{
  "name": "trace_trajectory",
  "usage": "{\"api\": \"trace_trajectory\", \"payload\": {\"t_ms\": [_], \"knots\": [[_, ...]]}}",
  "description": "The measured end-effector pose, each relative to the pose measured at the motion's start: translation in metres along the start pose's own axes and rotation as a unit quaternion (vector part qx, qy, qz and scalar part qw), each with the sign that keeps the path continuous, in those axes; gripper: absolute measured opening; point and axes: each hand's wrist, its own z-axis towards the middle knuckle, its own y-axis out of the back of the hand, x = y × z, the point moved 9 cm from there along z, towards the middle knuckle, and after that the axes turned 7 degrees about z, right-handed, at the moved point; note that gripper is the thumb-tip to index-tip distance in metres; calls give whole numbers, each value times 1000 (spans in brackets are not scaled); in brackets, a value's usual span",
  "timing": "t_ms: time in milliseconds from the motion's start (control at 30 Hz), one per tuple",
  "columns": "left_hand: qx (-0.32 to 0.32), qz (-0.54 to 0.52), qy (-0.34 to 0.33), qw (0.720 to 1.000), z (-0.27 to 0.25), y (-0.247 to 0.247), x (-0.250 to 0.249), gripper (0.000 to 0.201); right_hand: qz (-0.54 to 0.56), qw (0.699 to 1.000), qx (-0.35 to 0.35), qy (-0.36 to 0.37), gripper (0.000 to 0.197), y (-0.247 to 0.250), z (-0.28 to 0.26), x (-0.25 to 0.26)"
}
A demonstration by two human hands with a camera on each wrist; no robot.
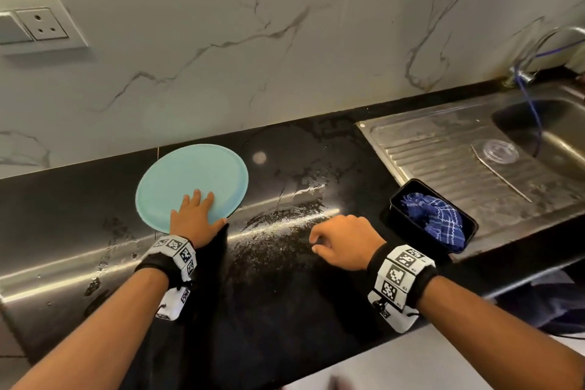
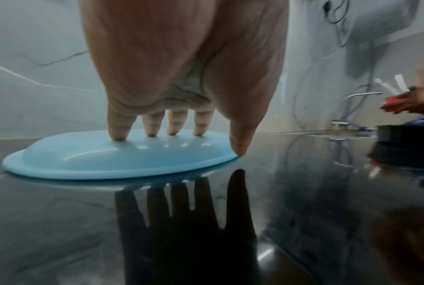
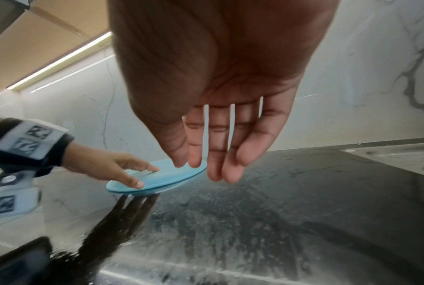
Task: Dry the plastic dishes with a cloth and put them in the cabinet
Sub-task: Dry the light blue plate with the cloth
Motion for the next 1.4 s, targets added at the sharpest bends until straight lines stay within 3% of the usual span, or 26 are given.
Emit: {"api": "trace_trajectory", "payload": {"t_ms": [233, 433, 533, 667, 733, 967, 1133, 1267, 1400], "knots": [[11, 27, -79, 996, -78, -21, -90, 82, 16, 994, -78, -74, 30, 33, -27, -67], [-14, 13, -162, 987, -144, -21, -167, 59, 38, 972, -167, -159, 23, 75, -56, -154], [-27, 13, -158, 987, -157, -17, -182, 54, 18, 966, -153, -207, 34, 77, -58, -196], [-13, -19, -128, 991, -164, -20, -181, 56, -17, 966, -78, -246, 48, 55, -55, -231], [6, -21, -118, 993, -166, -24, -179, 57, -27, 970, -57, -236, 55, 42, -51, -236], [-42, -127, -62, 989, -159, -12, -147, 63, -57, 967, -62, -239, 71, 27, -39, -253], [-15, -135, -26, 990, -148, -17, -115, 81, -36, 965, -72, -250, 59, 41, -41, -247], [10, -141, -22, 990, -145, -19, -101, 97, -15, 961, -132, -241, 47, 77, -53, -224], [28, -142, -32, 989, -138, -22, -97, 110, 27, 958, -227, -170, 49, 110, -57, -174]]}}
